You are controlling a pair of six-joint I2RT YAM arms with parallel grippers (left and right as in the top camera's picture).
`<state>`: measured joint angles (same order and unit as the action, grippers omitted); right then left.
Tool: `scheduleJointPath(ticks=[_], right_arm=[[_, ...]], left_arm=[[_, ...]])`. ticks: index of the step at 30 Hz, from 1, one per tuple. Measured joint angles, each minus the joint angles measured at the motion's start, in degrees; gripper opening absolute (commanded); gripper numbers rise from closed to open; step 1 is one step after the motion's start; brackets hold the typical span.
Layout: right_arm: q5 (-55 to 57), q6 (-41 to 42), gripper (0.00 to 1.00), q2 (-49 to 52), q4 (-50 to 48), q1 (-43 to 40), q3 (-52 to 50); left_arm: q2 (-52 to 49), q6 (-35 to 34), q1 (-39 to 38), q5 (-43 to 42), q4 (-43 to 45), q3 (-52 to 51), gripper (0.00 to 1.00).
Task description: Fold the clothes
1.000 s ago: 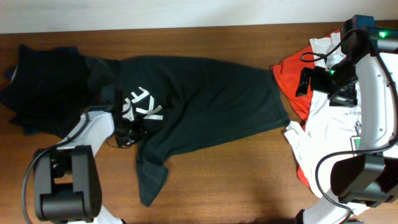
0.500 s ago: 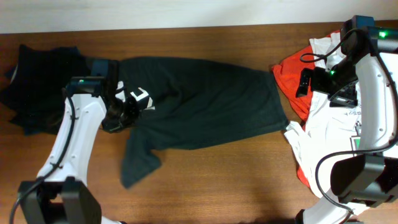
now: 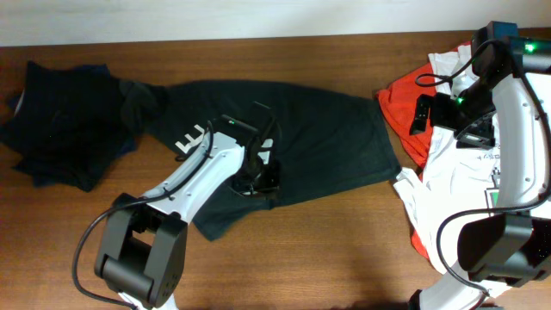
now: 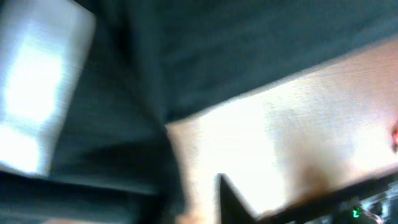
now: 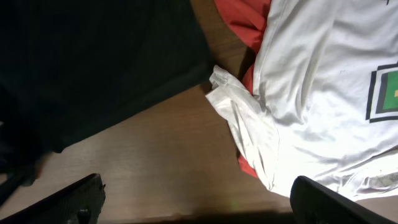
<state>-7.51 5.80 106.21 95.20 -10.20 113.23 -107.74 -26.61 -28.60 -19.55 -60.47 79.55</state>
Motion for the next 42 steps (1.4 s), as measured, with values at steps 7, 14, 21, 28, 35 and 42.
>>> scheduleJointPath(ticks=[7, 14, 21, 28, 35, 42], right_arm=[[0.0, 0.0, 0.99, 0.0, 0.04, 0.0, 0.0], [0.0, 0.0, 0.99, 0.0, 0.04, 0.0, 0.0], [0.02, 0.02, 0.99, 0.0, 0.07, 0.0, 0.0], [0.0, 0.02, 0.99, 0.0, 0.04, 0.0, 0.0], [0.0, 0.0, 0.99, 0.0, 0.02, 0.0, 0.0], [0.22, 0.0, 0.99, 0.0, 0.83, 0.0, 0.0]], left_arm=[[0.17, 4.48, 9.2, 5.03, -14.16, 11.8, 0.63], [0.17, 6.71, 21.07, 13.03, -9.2, 10.03, 0.69], [-2.58, 16.09, 21.88, 8.9, 1.68, 0.96, 0.66], [-6.88, 20.22, 21.88, 1.31, 1.7, -0.87, 0.35], [-6.91, 21.35, 22.34, -2.29, -4.9, -0.87, 0.0], [-6.91, 21.27, 23.5, -0.85, -19.43, 0.76, 0.0]])
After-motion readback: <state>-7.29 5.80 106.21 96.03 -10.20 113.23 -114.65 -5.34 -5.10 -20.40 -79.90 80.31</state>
